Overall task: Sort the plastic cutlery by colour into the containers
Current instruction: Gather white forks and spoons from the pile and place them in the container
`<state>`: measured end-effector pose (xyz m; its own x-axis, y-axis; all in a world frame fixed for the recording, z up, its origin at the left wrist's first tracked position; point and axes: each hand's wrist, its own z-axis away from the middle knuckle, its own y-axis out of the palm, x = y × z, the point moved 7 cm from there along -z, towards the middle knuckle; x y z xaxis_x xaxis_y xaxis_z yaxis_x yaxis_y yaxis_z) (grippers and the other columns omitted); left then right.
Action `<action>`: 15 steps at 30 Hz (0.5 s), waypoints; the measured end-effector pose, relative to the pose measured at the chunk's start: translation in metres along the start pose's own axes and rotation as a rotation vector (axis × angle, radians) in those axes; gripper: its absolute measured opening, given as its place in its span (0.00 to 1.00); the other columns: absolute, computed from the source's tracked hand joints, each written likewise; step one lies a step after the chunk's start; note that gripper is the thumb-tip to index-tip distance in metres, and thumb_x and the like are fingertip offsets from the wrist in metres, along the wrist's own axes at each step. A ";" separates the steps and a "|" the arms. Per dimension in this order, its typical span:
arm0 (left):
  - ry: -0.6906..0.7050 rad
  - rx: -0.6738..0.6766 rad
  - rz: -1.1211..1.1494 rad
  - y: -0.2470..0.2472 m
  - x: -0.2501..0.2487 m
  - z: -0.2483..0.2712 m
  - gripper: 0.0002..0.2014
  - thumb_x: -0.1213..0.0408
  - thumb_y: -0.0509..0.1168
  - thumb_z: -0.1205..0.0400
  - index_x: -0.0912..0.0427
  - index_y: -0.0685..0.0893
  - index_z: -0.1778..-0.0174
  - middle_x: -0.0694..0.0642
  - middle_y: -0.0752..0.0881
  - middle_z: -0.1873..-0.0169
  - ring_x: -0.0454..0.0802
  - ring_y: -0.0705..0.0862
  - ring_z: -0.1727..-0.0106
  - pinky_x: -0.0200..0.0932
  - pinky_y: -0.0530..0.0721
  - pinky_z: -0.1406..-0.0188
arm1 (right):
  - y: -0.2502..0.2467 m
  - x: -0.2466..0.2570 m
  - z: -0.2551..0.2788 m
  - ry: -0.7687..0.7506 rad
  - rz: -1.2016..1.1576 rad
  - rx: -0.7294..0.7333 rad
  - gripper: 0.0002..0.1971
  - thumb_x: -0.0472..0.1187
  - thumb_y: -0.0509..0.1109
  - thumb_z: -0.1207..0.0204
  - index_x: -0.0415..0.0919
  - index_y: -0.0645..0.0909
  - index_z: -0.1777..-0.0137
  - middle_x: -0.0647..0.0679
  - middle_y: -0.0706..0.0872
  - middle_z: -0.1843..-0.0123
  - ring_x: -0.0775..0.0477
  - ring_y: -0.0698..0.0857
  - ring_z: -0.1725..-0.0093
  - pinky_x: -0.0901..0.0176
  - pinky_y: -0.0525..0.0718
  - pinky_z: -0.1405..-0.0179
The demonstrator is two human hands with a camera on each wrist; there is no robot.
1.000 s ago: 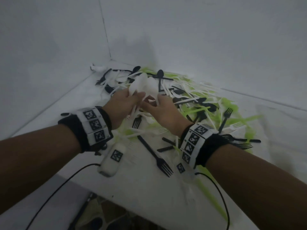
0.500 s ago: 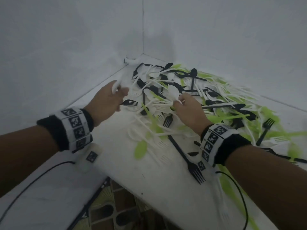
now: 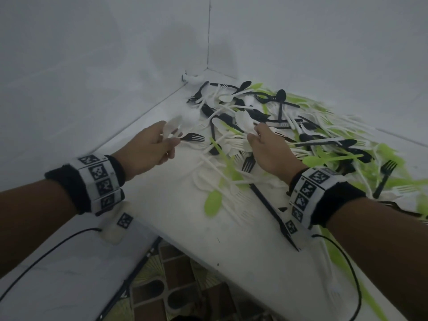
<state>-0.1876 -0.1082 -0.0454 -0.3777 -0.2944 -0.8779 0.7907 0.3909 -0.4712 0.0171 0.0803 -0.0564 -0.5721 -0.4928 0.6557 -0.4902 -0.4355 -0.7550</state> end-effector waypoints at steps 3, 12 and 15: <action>-0.034 -0.016 0.001 -0.005 0.005 -0.002 0.06 0.61 0.61 0.10 0.59 0.79 0.45 0.52 0.77 0.62 0.49 0.72 0.63 0.46 0.72 0.61 | 0.004 0.006 0.005 0.022 -0.004 0.003 0.15 0.51 0.60 0.11 0.40 0.71 0.56 0.48 0.78 0.62 0.48 0.75 0.63 0.52 0.69 0.66; 0.017 0.127 -0.455 0.008 0.015 0.005 0.14 0.47 0.72 0.18 0.55 0.88 0.49 0.52 0.87 0.61 0.46 0.80 0.63 0.45 0.76 0.61 | 0.059 0.045 0.043 -0.191 0.332 0.498 0.17 0.63 0.78 0.25 0.49 0.85 0.54 0.56 0.81 0.57 0.58 0.79 0.57 0.60 0.70 0.65; -0.010 0.148 -0.469 0.018 0.016 0.004 0.16 0.47 0.75 0.20 0.58 0.88 0.53 0.52 0.86 0.62 0.48 0.82 0.62 0.43 0.76 0.63 | 0.047 0.035 0.037 -0.169 0.262 0.431 0.13 0.59 0.78 0.23 0.51 0.89 0.54 0.58 0.83 0.59 0.58 0.80 0.58 0.63 0.70 0.63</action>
<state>-0.1778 -0.1096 -0.0678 -0.7051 -0.4176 -0.5731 0.5971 0.0863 -0.7975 -0.0017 0.0145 -0.0681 -0.5076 -0.7257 0.4645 -0.0098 -0.5342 -0.8453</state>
